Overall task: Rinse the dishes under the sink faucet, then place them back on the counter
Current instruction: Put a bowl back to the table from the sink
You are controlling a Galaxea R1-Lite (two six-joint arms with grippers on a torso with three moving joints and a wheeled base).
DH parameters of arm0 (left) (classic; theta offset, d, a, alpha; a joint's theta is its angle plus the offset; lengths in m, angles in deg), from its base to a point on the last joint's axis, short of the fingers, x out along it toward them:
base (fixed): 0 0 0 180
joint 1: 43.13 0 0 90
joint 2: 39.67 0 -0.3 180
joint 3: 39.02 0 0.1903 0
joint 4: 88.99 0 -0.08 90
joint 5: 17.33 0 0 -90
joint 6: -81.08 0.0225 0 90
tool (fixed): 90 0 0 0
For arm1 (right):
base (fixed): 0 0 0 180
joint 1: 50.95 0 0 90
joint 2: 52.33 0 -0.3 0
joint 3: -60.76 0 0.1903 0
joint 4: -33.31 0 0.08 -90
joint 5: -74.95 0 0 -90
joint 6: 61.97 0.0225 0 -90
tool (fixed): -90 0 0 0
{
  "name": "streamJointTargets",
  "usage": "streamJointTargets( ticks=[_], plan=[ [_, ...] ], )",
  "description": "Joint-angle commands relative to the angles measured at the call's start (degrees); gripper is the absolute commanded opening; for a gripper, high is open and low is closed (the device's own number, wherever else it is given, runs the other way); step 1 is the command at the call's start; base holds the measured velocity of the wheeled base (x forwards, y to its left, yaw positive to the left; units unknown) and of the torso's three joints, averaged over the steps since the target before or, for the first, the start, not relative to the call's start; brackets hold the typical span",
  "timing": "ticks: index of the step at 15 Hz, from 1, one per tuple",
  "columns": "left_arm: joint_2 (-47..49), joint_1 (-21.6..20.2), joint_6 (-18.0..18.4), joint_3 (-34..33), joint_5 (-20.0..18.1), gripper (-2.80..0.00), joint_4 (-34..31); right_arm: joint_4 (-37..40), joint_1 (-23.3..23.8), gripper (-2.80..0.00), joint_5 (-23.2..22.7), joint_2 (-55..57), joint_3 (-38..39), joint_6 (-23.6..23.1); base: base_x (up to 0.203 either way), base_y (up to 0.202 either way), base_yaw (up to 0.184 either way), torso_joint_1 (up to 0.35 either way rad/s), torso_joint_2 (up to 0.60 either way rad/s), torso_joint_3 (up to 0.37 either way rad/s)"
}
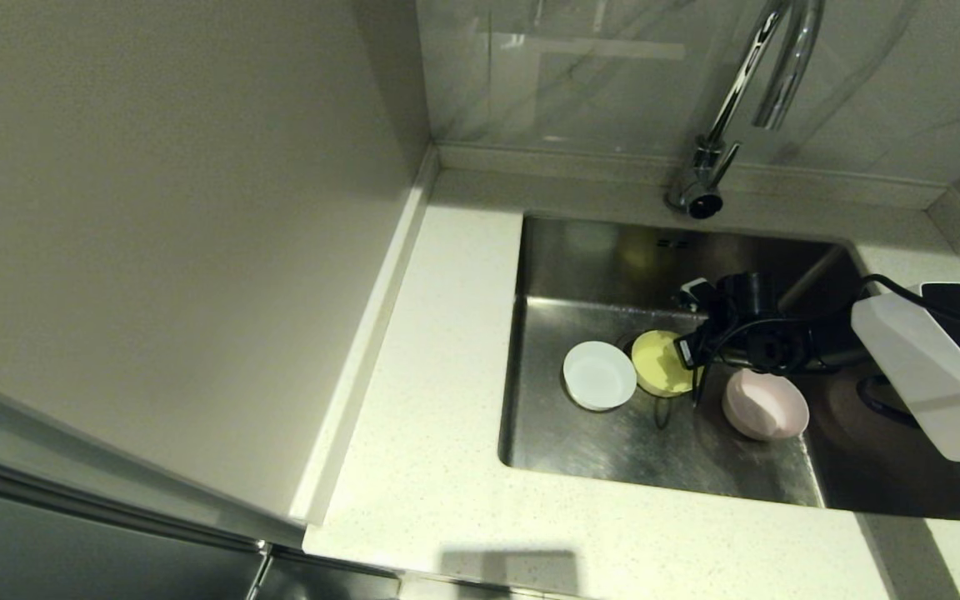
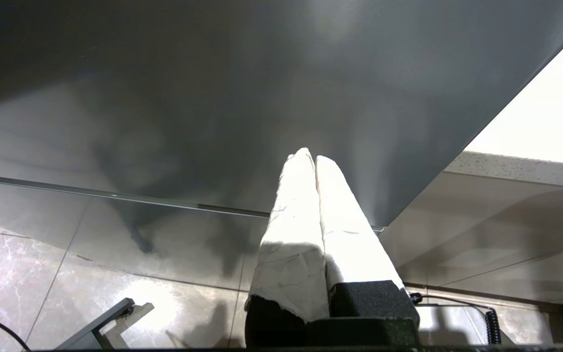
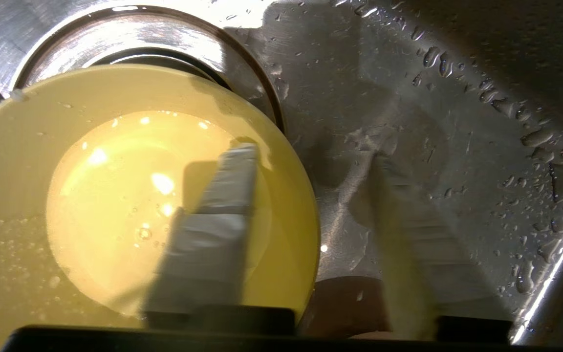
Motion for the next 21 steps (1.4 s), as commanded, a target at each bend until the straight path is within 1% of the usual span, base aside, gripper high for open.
streamJointTargets(
  ticks=[1, 6, 11, 13, 17, 21],
  plan=[
    [-0.09, 0.0, -0.04, 0.0, 0.01, -2.8, 0.04, -0.09, -0.02, -2.8, -0.02, -0.12, 0.15, -0.16, 0.0, 0.0, 0.0, 0.0, 0.0, 0.0],
    [-0.09, 0.0, -0.04, 0.0, 0.01, -2.8, 0.04, 0.19, -0.02, -2.8, -0.02, -0.9, 0.68, -0.01, 0.0, 0.0, 0.0, 0.0, 0.0, 0.0],
    [-0.09, 0.0, -0.04, 0.0, 0.01, -2.8, 0.04, 0.28, 1.44, -2.8, -0.02, -4.05, 1.91, -0.07, 0.0, 0.0, 0.0, 0.0, 0.0, 0.0],
    [-0.09, 0.0, -0.04, 0.0, 0.01, -2.8, 0.04, 0.34, 2.35, -2.8, -0.07, -6.68, 4.29, -0.07, 0.0, 0.0, 0.0, 0.0, 0.0, 0.0],
    [-0.09, 0.0, -0.04, 0.0, 0.01, -2.8, 0.04, 0.44, 3.6, -2.8, -0.55, -13.85, 13.05, -0.07, 0.0, 0.0, 0.0, 0.0, 0.0, 0.0],
    [-0.09, 0.0, -0.04, 0.0, 0.01, -2.8, 0.04, 0.44, 4.47, -2.8, -0.64, -19.79, 16.68, 0.07, 0.0, 0.0, 0.0, 0.0, 0.0, 0.0]
  ],
)
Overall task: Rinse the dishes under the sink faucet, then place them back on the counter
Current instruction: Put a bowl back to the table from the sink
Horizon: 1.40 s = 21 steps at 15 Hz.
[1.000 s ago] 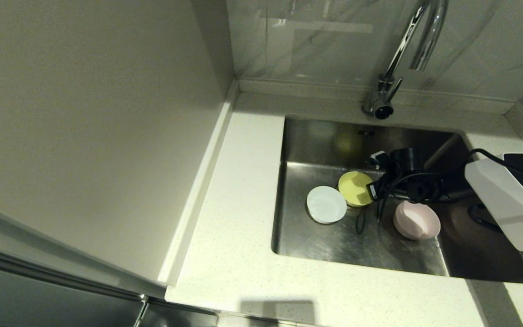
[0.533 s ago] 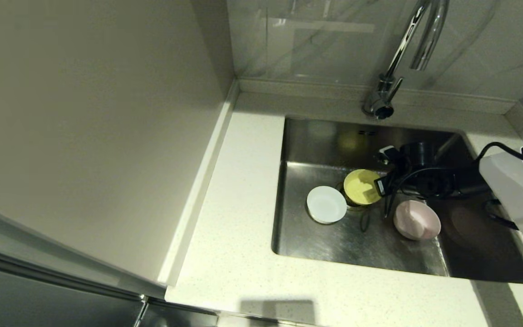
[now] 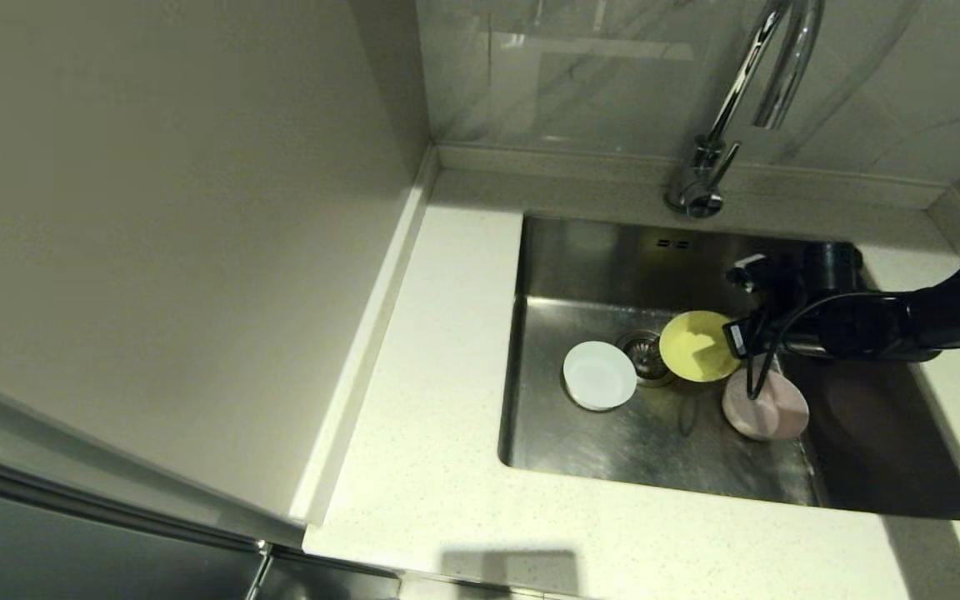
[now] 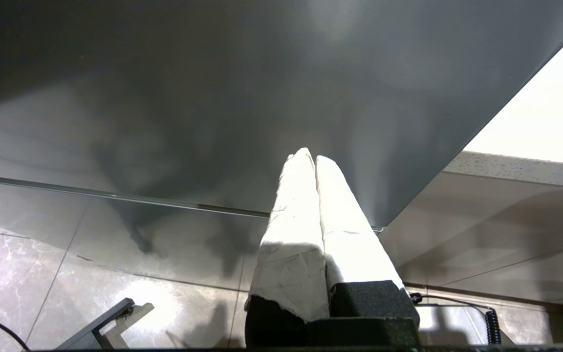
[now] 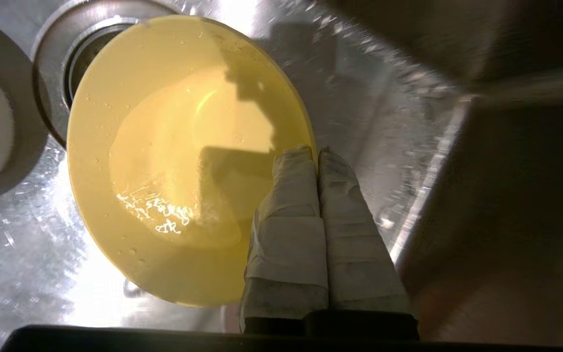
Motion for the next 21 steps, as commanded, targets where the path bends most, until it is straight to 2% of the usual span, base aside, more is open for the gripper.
streamJointTargets(
  ticks=[1, 7, 9, 12, 15, 20, 21],
  plan=[
    [-0.09, 0.0, 0.0, 0.0, 0.03, -2.8, 0.02, -0.08, 0.88, -2.8, 0.01, -4.55, 1.35, -0.06, 0.0, 0.0, 0.0, 0.0, 0.0, 0.0],
    [-0.09, 0.0, 0.0, 0.0, 0.03, -2.8, 0.02, -1.7, 6.02, -2.8, 0.03, -13.72, 8.21, -0.61, 0.0, 0.0, 0.0, 0.0, 0.0, 0.0],
    [-0.09, 0.0, 0.0, 0.0, 0.03, -2.8, 0.02, -7.65, 7.4, -2.8, 0.08, -16.73, 12.83, -1.62, 0.0, 0.0, 0.0, 0.0, 0.0, 0.0],
    [-0.09, 0.0, 0.0, 0.0, 0.03, -2.8, 0.02, -27.92, 9.05, -2.8, -0.03, -20.47, 22.65, -5.02, 0.0, 0.0, 0.0, 0.0, 0.0, 0.0],
    [-0.09, 0.0, 0.0, 0.0, 0.03, -2.8, 0.02, -48.03, 9.45, -2.8, 0.09, -23.11, 27.81, -5.8, 0.0, 0.0, 0.0, 0.0, 0.0, 0.0],
    [-0.09, 0.0, 0.0, 0.0, 0.03, -2.8, 0.02, -73.83, 9.52, -2.8, 0.4, -23.52, 32.01, -6.32, 0.0, 0.0, 0.0, 0.0, 0.0, 0.0],
    [-0.09, 0.0, 0.0, 0.0, 0.03, -2.8, 0.02, -75.76, 9.52, -2.8, 0.38, -23.25, 34.24, -6.38, 0.0, 0.0, 0.0, 0.0, 0.0, 0.0]
  ],
)
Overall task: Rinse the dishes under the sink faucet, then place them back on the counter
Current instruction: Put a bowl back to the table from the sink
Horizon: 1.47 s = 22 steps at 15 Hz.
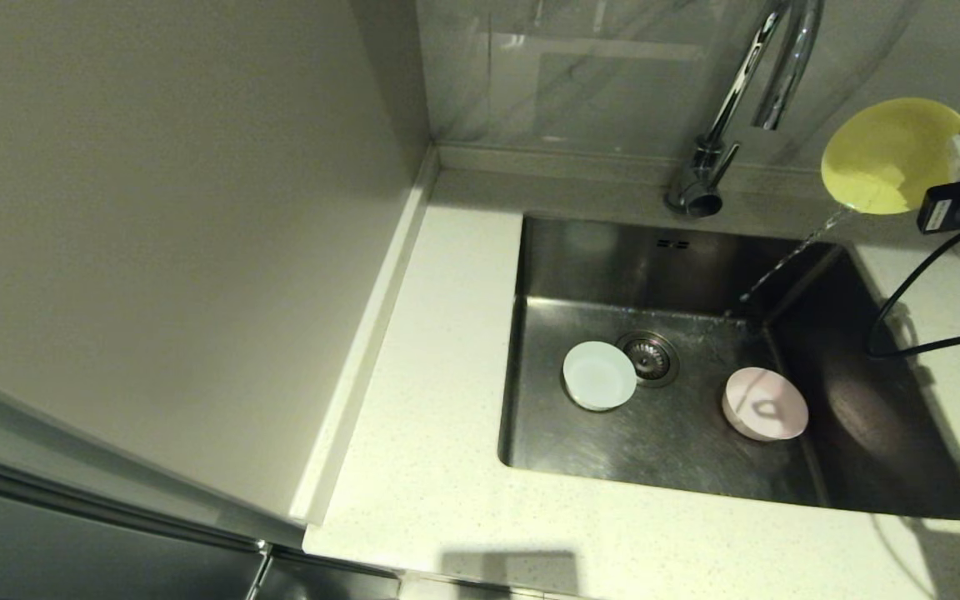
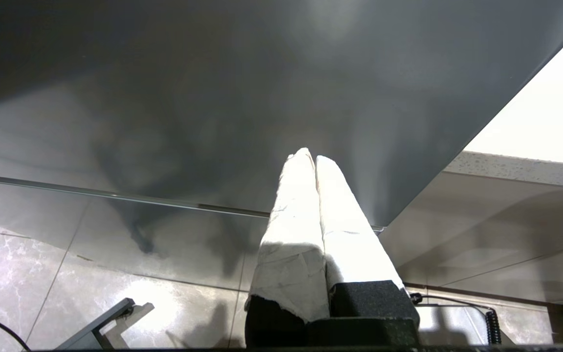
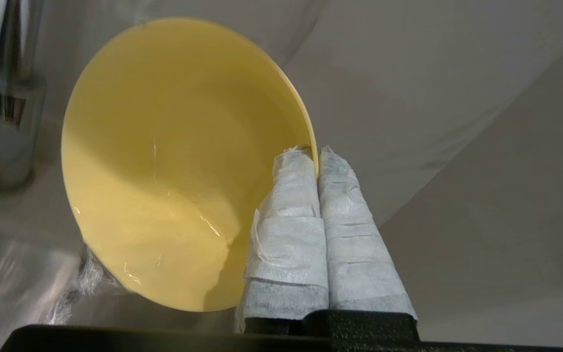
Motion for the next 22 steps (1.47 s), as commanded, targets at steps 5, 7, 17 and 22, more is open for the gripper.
streamJointTargets(
  ticks=[5, 7, 17, 22],
  plan=[
    [-0.09, 0.0, -0.03, 0.0, 0.04, -2.8, 0.02, -4.7, 0.19, -2.8, 0.35, -1.08, 3.1, 0.12, 0.0, 0.0, 0.0, 0.0, 0.0, 0.0],
    [-0.09, 0.0, -0.03, 0.0, 0.04, -2.8, 0.02, -4.7, 0.16, -2.8, 0.61, -2.92, 3.21, 0.65, 0.0, 0.0, 0.0, 0.0, 0.0, 0.0],
    [-0.09, 0.0, -0.03, 0.0, 0.04, -2.8, 0.02, -4.7, 0.17, -2.8, 8.26, -14.62, 6.39, 4.1, 0.0, 0.0, 0.0, 0.0, 0.0, 0.0],
    [-0.09, 0.0, -0.03, 0.0, 0.04, -2.8, 0.02, -4.7, 0.45, -2.8, 8.26, -18.59, 10.37, 4.24, 0.0, 0.0, 0.0, 0.0, 0.0, 0.0]
  ],
)
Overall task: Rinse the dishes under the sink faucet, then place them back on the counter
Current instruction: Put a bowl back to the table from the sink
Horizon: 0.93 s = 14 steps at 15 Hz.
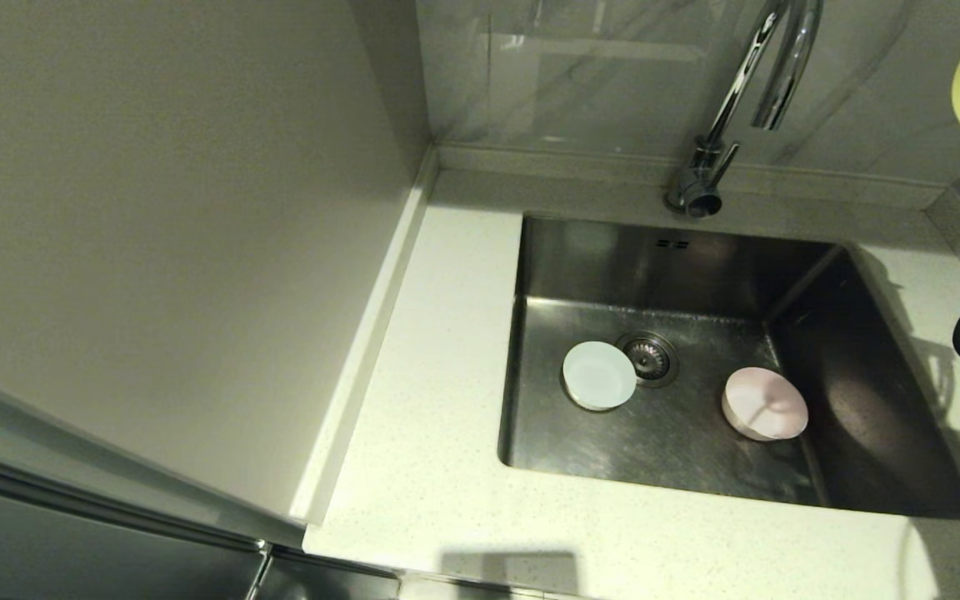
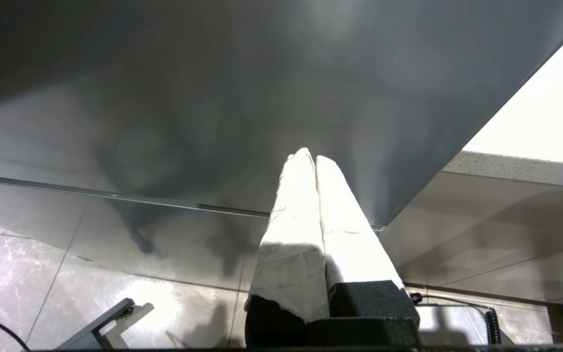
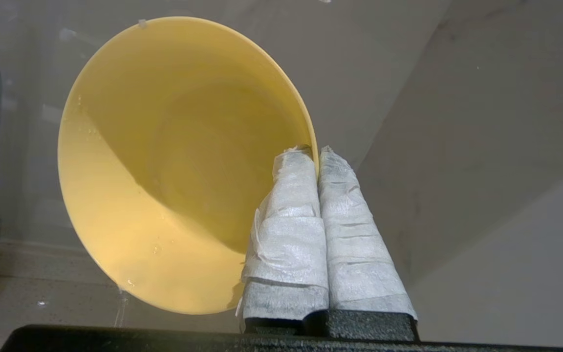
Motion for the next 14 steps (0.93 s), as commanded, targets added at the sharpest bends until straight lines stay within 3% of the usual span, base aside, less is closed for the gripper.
streamJointTargets(
  ticks=[1, 5, 7, 10, 12, 14],
  plan=[
    [-0.09, 0.0, -0.04, 0.0, 0.03, -2.8, 0.02, -0.5, 0.03, -2.8, 0.04, -2.06, 1.01, -0.01, 0.0, 0.0, 0.0, 0.0, 0.0, 0.0],
    [-0.09, 0.0, -0.04, 0.0, 0.03, -2.8, 0.02, 2.4, 0.99, -2.8, -1.27, -1.74, -0.41, 2.13, 0.0, 0.0, 0.0, 0.0, 0.0, 0.0],
    [-0.09, 0.0, -0.04, 0.0, 0.03, -2.8, 0.02, 19.76, 3.5, -2.8, -5.46, -1.95, -3.91, 5.45, 0.0, 0.0, 0.0, 0.0, 0.0, 0.0],
    [-0.09, 0.0, -0.04, 0.0, 0.03, -2.8, 0.02, 55.34, 9.64, -2.8, -13.12, -1.83, -14.73, 8.27, 0.0, 0.0, 0.0, 0.0, 0.0, 0.0],
    [-0.09, 0.0, -0.04, 0.0, 0.03, -2.8, 0.02, 79.64, 12.02, -2.8, -15.72, -0.65, -27.03, 10.82, 0.0, 0.0, 0.0, 0.0, 0.0, 0.0],
    [-0.09, 0.0, -0.04, 0.0, 0.03, -2.8, 0.02, 96.11, 12.71, -2.8, -16.94, 2.89, -39.67, 17.14, 0.0, 0.0, 0.0, 0.0, 0.0, 0.0]
  ],
)
